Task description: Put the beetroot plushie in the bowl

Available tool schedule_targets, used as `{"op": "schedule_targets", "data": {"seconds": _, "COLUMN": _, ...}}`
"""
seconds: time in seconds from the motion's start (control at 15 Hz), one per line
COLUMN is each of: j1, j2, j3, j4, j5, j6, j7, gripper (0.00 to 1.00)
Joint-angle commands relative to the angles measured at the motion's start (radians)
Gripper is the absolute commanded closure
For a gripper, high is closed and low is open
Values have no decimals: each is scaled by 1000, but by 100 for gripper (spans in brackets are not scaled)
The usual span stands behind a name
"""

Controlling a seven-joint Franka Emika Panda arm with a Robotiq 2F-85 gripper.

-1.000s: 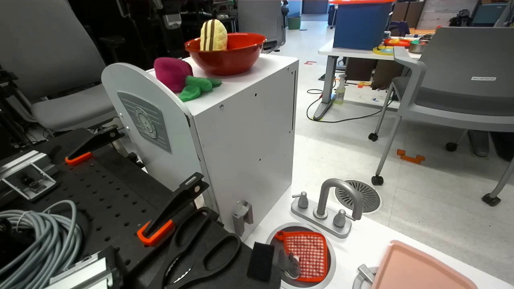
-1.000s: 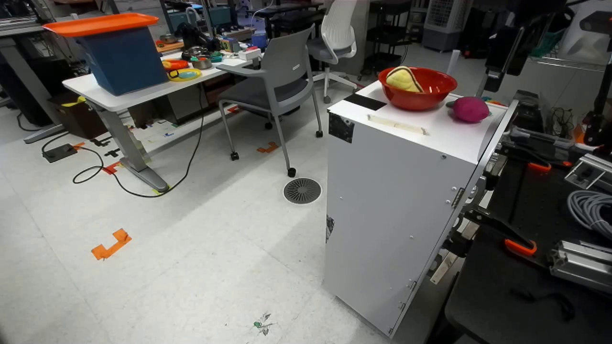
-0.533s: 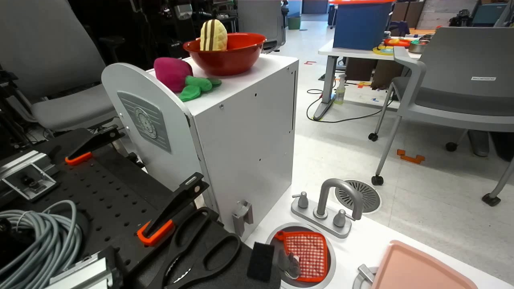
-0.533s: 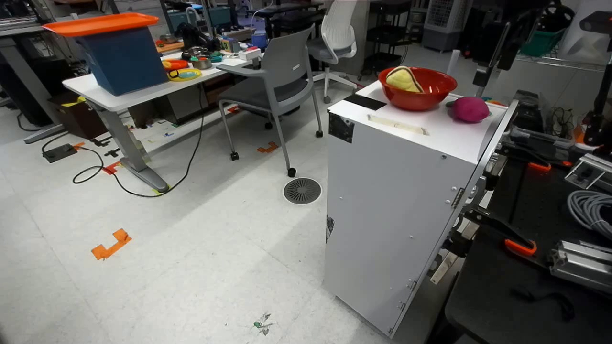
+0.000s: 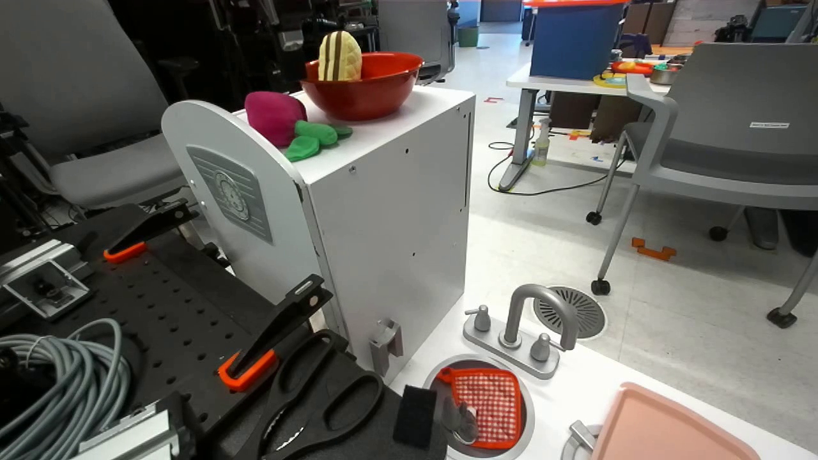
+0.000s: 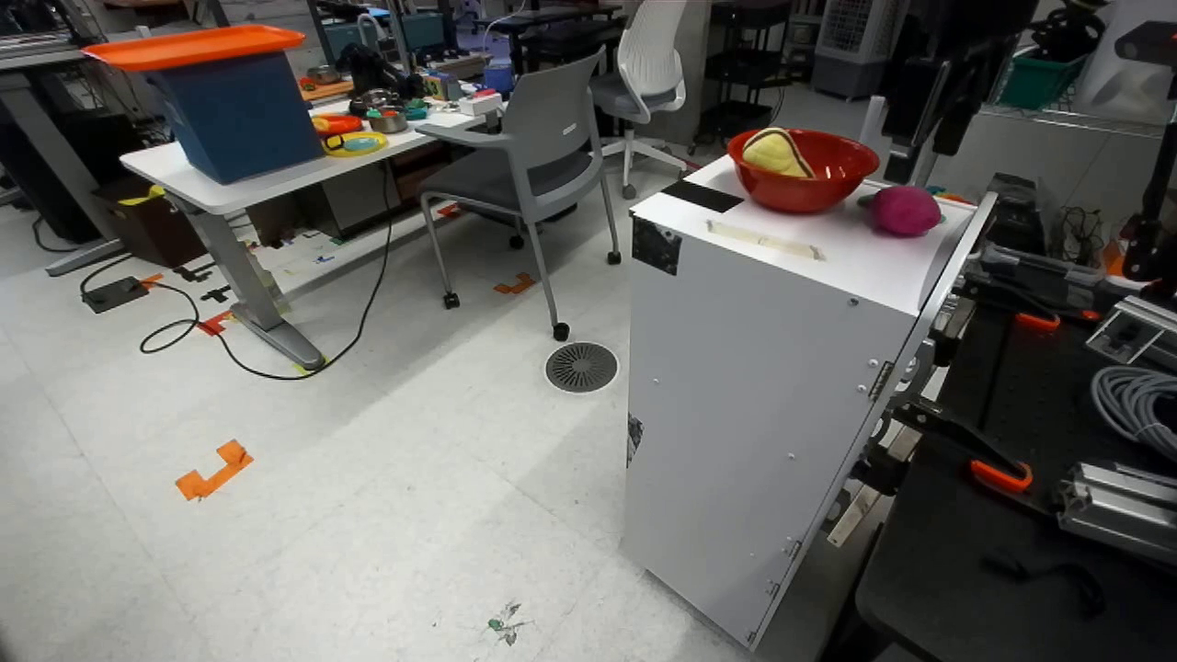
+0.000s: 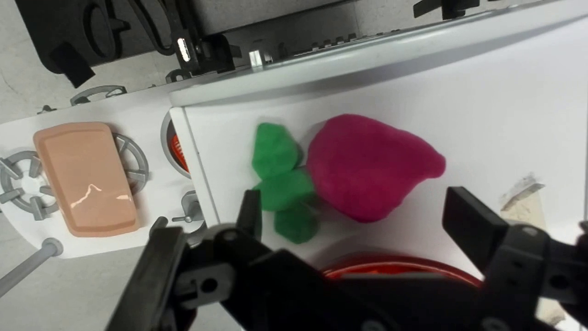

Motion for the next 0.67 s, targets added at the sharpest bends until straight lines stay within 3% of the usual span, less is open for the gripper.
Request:
{"op": "schedule_targets", "data": {"seconds": 0.0, "j1": 18, "j2": 21, "j3": 9, "j4": 18, "j5": 42, "j6": 16, "j7": -10, "gripper": 0}}
{"op": "schedule_targets", "data": {"seconds": 0.6, "j1": 27, "j2": 44, "j3": 6, "j4": 9, "j5": 82, "j6": 21, "j7": -28, "gripper": 0}}
